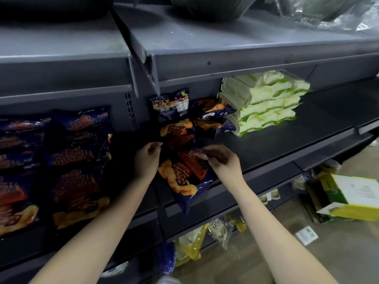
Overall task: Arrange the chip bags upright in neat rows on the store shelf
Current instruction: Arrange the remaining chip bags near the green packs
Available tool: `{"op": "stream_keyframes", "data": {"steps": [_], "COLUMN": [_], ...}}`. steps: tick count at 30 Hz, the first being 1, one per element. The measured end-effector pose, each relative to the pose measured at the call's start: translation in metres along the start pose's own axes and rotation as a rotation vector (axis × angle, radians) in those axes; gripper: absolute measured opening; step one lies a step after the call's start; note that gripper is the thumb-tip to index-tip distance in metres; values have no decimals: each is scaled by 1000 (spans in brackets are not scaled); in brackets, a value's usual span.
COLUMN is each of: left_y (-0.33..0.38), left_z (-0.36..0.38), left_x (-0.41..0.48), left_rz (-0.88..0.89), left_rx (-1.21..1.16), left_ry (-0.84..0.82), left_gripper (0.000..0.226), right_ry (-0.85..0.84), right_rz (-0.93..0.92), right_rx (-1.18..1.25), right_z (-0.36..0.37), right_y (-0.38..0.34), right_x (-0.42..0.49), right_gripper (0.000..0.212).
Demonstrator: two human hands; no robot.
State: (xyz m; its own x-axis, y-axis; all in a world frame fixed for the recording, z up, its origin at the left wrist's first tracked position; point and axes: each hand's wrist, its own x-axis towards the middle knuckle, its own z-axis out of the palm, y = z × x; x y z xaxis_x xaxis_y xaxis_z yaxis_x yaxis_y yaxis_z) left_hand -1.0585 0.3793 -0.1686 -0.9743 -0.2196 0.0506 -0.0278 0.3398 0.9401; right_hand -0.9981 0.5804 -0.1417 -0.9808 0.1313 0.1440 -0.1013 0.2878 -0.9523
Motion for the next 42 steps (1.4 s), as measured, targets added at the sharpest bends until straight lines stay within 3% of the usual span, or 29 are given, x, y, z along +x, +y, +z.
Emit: {"op": "stream_keyframes", "data": {"steps": [4,6,10,16,19,25,31,35,38,42], "left_y": [1,11,24,5,-9,-20,-24,-21,-15,-4], "left_z": [-21,-30,-46,-60,-62,-59,-43,-32,-28,-20], "left_x": [-13,-18,-28,-38,-46,-48,-32,-8,11,38], "left_rz": [138,161,68,-1,40,50,-14,-60,-40,-6], "left_rx": [57,71,95,-200,-248,-137,-91,-84,-98,-98], "left_ry": [0,-119,-374,-243,-68,215,279,347,392,428], "left_gripper": [39,38,59,35,29,49,61,53,46,44], "right_ry": [-72,-129,-194,-205,-208,-409,-548,-488,-568,-617], "right_rz": [-37,-36,-20,226,354,422,603,534,455,254], "right_rx": [77,148,344,782,927,776,558,389,321,193], "right_z": [7,14,36,64,77,109,115,106,98,99], "right_y": [-10,-16,-25,-34,-31,-37,-32,-19,-12,-7], "right_x": [9,13,20,31,36,50,82,92,93,97], "right_gripper": [39,38,37,36,39,46,60,47,46,22]}}
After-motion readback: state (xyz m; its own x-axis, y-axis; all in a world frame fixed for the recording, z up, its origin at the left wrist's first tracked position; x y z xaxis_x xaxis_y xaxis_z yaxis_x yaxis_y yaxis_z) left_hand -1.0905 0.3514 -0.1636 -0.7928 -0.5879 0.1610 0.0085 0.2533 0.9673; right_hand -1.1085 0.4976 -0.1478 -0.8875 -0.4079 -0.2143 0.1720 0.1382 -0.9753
